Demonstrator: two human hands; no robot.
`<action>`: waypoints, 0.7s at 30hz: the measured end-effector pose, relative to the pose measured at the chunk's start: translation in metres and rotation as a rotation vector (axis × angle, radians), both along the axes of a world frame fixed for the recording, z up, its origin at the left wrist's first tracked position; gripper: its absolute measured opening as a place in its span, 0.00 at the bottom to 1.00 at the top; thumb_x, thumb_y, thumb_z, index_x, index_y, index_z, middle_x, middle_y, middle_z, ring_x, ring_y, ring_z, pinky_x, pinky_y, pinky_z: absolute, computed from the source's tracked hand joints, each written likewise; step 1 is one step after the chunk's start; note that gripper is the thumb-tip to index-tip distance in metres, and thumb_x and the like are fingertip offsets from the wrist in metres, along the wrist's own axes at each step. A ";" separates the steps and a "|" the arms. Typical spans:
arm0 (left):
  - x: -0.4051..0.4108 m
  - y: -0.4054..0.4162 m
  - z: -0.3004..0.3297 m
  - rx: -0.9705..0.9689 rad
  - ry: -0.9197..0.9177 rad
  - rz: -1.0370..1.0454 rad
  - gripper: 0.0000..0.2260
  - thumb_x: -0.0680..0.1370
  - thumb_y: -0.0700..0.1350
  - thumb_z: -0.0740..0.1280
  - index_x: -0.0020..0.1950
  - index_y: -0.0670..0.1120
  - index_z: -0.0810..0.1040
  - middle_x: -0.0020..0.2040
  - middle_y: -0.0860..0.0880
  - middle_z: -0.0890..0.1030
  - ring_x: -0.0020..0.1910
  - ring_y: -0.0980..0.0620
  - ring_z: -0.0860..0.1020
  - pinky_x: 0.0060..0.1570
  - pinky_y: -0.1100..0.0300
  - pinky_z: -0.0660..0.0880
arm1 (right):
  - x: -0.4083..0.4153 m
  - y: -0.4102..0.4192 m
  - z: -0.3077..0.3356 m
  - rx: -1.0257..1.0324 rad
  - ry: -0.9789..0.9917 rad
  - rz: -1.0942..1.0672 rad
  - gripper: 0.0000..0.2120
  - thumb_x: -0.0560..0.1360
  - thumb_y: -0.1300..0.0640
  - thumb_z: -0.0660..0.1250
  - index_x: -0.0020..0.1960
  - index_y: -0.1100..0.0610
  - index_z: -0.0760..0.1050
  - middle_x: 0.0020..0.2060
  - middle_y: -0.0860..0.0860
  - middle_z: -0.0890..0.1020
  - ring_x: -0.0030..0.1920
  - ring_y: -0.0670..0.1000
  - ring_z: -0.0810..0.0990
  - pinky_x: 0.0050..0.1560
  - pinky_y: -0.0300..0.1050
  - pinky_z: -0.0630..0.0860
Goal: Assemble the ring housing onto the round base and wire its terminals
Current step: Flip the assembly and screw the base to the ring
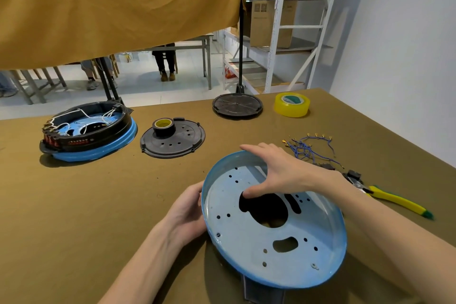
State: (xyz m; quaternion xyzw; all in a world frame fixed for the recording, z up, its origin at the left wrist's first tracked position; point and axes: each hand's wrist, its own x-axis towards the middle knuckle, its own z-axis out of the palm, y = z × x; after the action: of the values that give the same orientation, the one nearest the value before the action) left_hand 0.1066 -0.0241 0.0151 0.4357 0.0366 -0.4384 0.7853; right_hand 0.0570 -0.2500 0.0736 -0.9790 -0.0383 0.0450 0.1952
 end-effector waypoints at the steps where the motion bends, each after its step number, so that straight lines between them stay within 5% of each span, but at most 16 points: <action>1: -0.001 0.001 0.001 -0.022 0.003 -0.027 0.08 0.68 0.39 0.72 0.36 0.46 0.73 0.33 0.47 0.69 0.26 0.49 0.72 0.29 0.59 0.75 | 0.001 0.000 -0.002 -0.012 0.000 -0.004 0.54 0.67 0.30 0.75 0.83 0.43 0.51 0.62 0.43 0.68 0.64 0.48 0.63 0.69 0.54 0.68; 4: 0.001 0.004 0.001 -0.065 -0.032 -0.077 0.08 0.75 0.44 0.70 0.43 0.41 0.87 0.39 0.43 0.84 0.34 0.45 0.83 0.35 0.55 0.80 | 0.004 0.002 -0.007 -0.080 -0.016 -0.002 0.56 0.66 0.27 0.73 0.83 0.43 0.48 0.63 0.43 0.67 0.64 0.49 0.63 0.68 0.53 0.67; 8: 0.005 0.010 -0.003 -0.026 -0.081 -0.112 0.26 0.75 0.63 0.74 0.61 0.43 0.86 0.54 0.40 0.86 0.49 0.41 0.85 0.49 0.49 0.82 | 0.005 0.006 -0.010 -0.136 -0.066 0.034 0.56 0.66 0.27 0.72 0.83 0.44 0.47 0.64 0.45 0.67 0.61 0.47 0.61 0.63 0.46 0.63; 17: 0.004 0.014 -0.004 0.062 -0.247 -0.086 0.32 0.57 0.63 0.83 0.55 0.48 0.87 0.54 0.39 0.85 0.47 0.44 0.85 0.48 0.49 0.82 | -0.014 0.013 0.005 -0.107 -0.227 0.102 0.55 0.68 0.28 0.72 0.84 0.47 0.49 0.68 0.45 0.66 0.65 0.47 0.63 0.68 0.44 0.64; 21: 0.005 0.015 -0.005 0.025 -0.231 -0.079 0.29 0.60 0.61 0.83 0.54 0.47 0.87 0.52 0.41 0.85 0.46 0.45 0.85 0.47 0.50 0.82 | -0.020 -0.009 0.010 0.180 -0.345 -0.095 0.37 0.76 0.32 0.66 0.79 0.45 0.61 0.70 0.43 0.69 0.68 0.44 0.68 0.68 0.44 0.66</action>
State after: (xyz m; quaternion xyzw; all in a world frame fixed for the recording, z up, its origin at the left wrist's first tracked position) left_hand 0.1117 -0.0095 0.0105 0.4941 -0.0658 -0.4154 0.7609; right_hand 0.0372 -0.2586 0.0841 -0.9515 -0.0288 -0.1361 0.2744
